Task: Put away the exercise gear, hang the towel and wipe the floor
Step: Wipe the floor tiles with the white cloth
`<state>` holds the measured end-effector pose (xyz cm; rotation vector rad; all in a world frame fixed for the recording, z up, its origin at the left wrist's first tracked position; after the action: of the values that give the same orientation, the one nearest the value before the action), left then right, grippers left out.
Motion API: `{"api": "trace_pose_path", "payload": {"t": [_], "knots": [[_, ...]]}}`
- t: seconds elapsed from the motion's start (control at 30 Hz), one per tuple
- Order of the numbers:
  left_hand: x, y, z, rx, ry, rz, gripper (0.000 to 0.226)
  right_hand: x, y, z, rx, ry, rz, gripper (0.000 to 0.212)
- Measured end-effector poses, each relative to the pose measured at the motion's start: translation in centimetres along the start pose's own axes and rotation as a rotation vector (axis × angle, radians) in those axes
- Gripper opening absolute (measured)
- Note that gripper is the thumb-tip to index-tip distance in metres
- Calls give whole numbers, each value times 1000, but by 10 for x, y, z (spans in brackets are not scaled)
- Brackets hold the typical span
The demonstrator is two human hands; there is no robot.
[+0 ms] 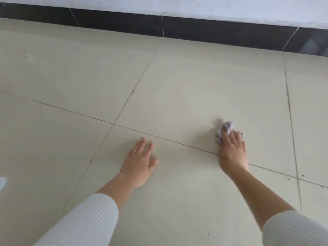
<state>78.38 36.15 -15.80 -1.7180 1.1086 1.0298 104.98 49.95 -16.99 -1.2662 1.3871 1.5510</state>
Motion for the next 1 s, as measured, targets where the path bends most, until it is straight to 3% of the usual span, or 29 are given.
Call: {"api": "trace_pose_path", "payload": {"t": [0.1, 0.23, 0.37, 0.47, 0.5, 0.57, 0.63, 0.73, 0.8, 0.9, 1.0], "knots": [[-8, 4, 1, 43, -62, -53, 53, 22, 60, -19, -235, 36, 32, 59], [-15, 11, 2, 49, -132, -155, 48, 42, 120, -91, -640, 215, -21, 67], [-17, 12, 4, 35, -143, -184, 57, 53, 124, -159, -1091, 321, -109, 54], [-9, 13, -1, 73, -134, -46, 56, 46, 104, -159, -1298, 353, -148, 46], [-5, 18, -3, 42, -128, -14, 57, 42, 94, -146, -1295, 327, -170, 48], [-1, 32, -5, -120, -92, -24, 65, 33, 70, -104, -1117, 221, -192, 54], [3, 41, -6, -208, -31, -51, 76, 16, 41, -54, -776, 90, -134, 56], [6, 44, -6, -192, -38, -78, 79, -6, 1, 7, -223, 7, -68, 55], [5, 47, -6, -178, -66, -81, 80, -13, -5, 32, -33, 12, -58, 55], [3, 49, -7, -160, -109, -73, 81, -6, 17, 55, 2, 44, 6, 53], [0, 51, -8, -155, -120, -67, 78, 21, 77, 57, -176, 76, 49, 55]]}}
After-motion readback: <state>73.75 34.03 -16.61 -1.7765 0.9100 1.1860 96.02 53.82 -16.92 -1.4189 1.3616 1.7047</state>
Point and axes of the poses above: each hand's wrist, its own z-axis towards the middle knuckle, its own x-axis out of the palm, y = z × x, the point moved 5 cm from there along z, towards the middle knuckle, and after that the axes turned 1 degree about -z, right-handed, at the moved point
